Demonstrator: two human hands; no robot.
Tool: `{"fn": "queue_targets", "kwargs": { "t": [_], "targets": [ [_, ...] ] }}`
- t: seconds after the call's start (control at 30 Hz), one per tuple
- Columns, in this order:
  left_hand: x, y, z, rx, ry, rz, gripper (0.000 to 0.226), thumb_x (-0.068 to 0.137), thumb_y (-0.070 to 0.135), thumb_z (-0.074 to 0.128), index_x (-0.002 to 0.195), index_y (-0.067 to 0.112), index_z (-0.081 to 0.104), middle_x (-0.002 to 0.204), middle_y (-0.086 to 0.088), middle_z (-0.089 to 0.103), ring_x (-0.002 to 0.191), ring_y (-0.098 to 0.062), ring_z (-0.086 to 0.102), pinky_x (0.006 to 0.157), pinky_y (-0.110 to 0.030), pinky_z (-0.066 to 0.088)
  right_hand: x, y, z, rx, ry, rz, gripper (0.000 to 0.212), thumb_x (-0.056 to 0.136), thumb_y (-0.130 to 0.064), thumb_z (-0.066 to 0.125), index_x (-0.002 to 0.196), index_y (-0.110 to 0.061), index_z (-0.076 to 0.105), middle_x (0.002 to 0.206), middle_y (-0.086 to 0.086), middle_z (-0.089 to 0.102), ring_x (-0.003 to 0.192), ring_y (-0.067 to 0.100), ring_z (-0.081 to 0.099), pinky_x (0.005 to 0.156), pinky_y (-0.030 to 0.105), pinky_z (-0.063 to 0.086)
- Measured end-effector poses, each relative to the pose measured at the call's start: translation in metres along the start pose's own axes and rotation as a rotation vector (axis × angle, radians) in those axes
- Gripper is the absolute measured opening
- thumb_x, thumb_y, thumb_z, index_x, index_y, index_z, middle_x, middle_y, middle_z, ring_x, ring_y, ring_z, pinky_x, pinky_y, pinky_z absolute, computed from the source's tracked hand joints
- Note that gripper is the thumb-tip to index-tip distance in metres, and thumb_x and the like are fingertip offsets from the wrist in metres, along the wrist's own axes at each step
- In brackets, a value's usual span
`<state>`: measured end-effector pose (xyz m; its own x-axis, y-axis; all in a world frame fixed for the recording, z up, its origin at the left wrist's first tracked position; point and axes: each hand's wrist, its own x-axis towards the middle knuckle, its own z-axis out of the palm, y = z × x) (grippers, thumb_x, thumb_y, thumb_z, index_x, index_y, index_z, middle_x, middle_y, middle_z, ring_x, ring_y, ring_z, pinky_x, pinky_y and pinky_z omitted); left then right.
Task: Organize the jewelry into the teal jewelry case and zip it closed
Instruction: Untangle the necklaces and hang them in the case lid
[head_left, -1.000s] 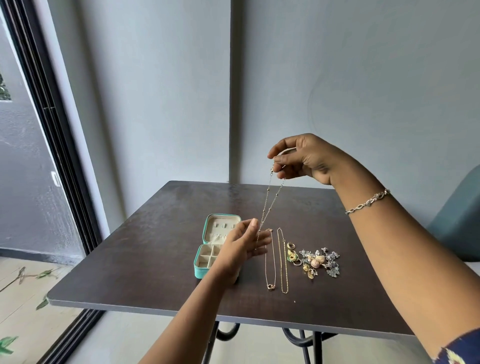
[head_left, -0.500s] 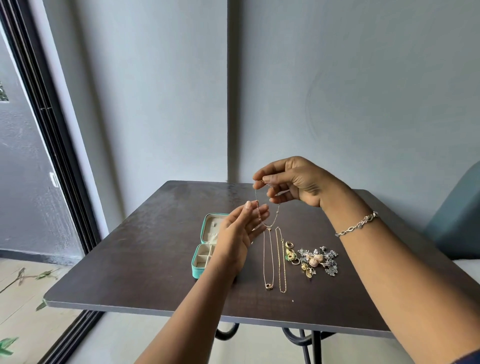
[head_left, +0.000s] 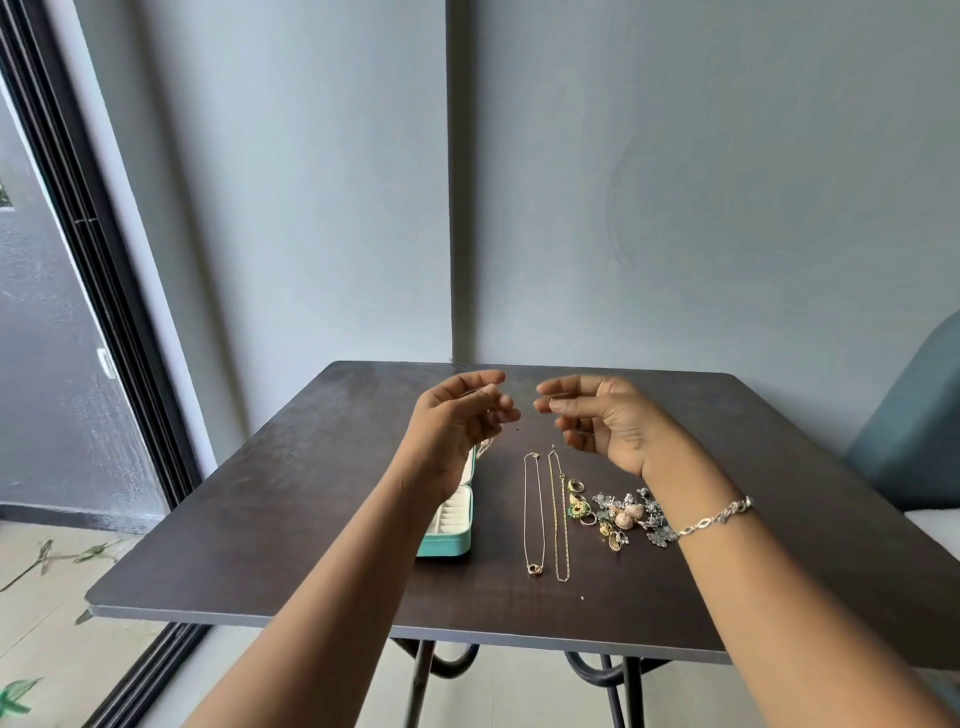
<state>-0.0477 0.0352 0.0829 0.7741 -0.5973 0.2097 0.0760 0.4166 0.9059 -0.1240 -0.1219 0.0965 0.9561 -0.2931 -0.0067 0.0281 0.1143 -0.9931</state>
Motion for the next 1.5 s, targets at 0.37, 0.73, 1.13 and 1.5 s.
{"fn": "queue_targets", "kwargs": {
  "t": [0.37, 0.73, 1.13, 1.5],
  "targets": [
    [0.007, 0.028, 0.01, 0.321, -0.156, -0.132, 0.017, 0.085, -0.002, 0.054, 0.093, 0.01, 0.061, 0.082, -0.003, 0.072, 0.043, -0.009, 0.051, 0.05, -0.019, 0.04, -0.006, 0.044, 0.02, 0.202, -0.197, 0.062, 0.032, 0.067, -0.007, 0.065, 0.098, -0.011, 0.062, 0.076, -0.002, 0.068, 0.045, 0.004, 0.044, 0.038, 0.013, 0.031],
    [0.008, 0.04, 0.01, 0.485, -0.25, -0.276, 0.022, 0.085, 0.002, 0.057, 0.105, 0.009, 0.061, 0.105, -0.013, 0.069, 0.041, -0.006, 0.048, 0.044, -0.014, 0.035, -0.002, 0.056, 0.015, 0.273, -0.222, 0.058, 0.061, 0.035, -0.034, 0.093, 0.089, -0.015, 0.072, 0.089, 0.003, 0.068, 0.063, 0.01, 0.055, 0.048, 0.018, 0.042],
    [0.009, 0.053, 0.017, 0.581, -0.233, -0.27, 0.02, 0.083, -0.01, 0.053, 0.098, 0.002, 0.062, 0.064, -0.006, 0.068, 0.048, -0.015, 0.055, 0.051, -0.021, 0.051, -0.001, 0.063, 0.012, 0.216, -0.235, 0.043, 0.06, 0.039, -0.03, 0.091, 0.085, -0.005, 0.062, 0.088, 0.011, 0.071, 0.078, 0.018, 0.067, 0.068, 0.026, 0.054],
    [0.009, 0.067, 0.016, 0.54, -0.173, -0.212, 0.019, 0.085, -0.009, 0.051, 0.095, 0.004, 0.062, 0.069, -0.01, 0.065, 0.042, -0.012, 0.054, 0.053, -0.027, 0.056, -0.008, 0.073, 0.011, 0.188, -0.229, 0.03, 0.038, 0.057, -0.025, 0.081, 0.089, -0.01, 0.065, 0.092, 0.009, 0.07, 0.081, 0.015, 0.065, 0.073, 0.026, 0.052]
  ]
}}
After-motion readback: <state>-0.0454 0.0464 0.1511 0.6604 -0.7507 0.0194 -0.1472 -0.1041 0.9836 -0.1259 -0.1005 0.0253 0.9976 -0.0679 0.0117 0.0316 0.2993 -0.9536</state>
